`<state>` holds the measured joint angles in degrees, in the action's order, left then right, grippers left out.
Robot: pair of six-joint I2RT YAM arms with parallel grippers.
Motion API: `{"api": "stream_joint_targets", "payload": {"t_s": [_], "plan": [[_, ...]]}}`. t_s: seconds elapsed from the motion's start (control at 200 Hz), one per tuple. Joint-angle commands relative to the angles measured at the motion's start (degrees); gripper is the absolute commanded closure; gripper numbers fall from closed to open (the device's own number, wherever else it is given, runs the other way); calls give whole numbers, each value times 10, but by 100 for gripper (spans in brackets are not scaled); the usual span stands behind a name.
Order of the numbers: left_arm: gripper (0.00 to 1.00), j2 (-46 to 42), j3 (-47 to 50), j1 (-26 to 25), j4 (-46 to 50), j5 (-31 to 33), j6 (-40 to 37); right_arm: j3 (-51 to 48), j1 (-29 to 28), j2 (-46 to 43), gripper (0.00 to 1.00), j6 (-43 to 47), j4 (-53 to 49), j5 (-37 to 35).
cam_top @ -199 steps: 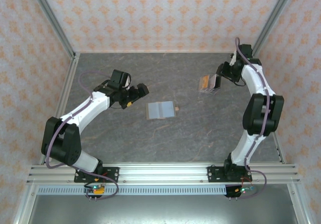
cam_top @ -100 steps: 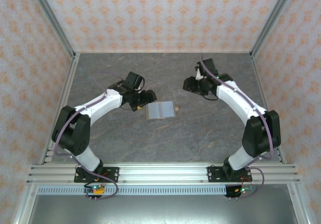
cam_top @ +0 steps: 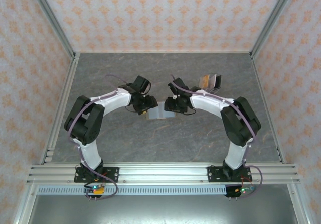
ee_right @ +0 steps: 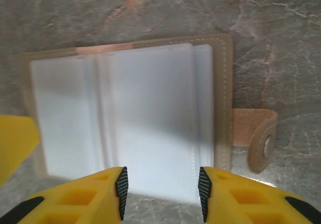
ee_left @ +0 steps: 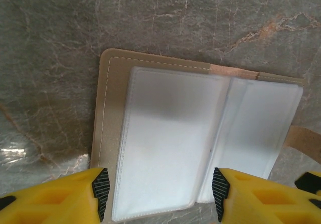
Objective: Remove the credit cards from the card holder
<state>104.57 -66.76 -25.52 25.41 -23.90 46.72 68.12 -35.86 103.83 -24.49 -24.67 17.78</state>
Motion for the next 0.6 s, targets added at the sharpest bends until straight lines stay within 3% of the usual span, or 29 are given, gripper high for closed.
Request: {"api": "stream_joint_targets", "payload": {"t_s": [0.0,0.33,0.596], "plan": [[43,10,-12,-5,-9,7,8,4,-1,16,56,-8,1,-40],[43,29,-14,-6,-9,-1,7,12,-1,47,58,-7,5,-23],[54,40,-13,-7,-14,-5,1,17,-1,52,78,-4,9,-5]]}}
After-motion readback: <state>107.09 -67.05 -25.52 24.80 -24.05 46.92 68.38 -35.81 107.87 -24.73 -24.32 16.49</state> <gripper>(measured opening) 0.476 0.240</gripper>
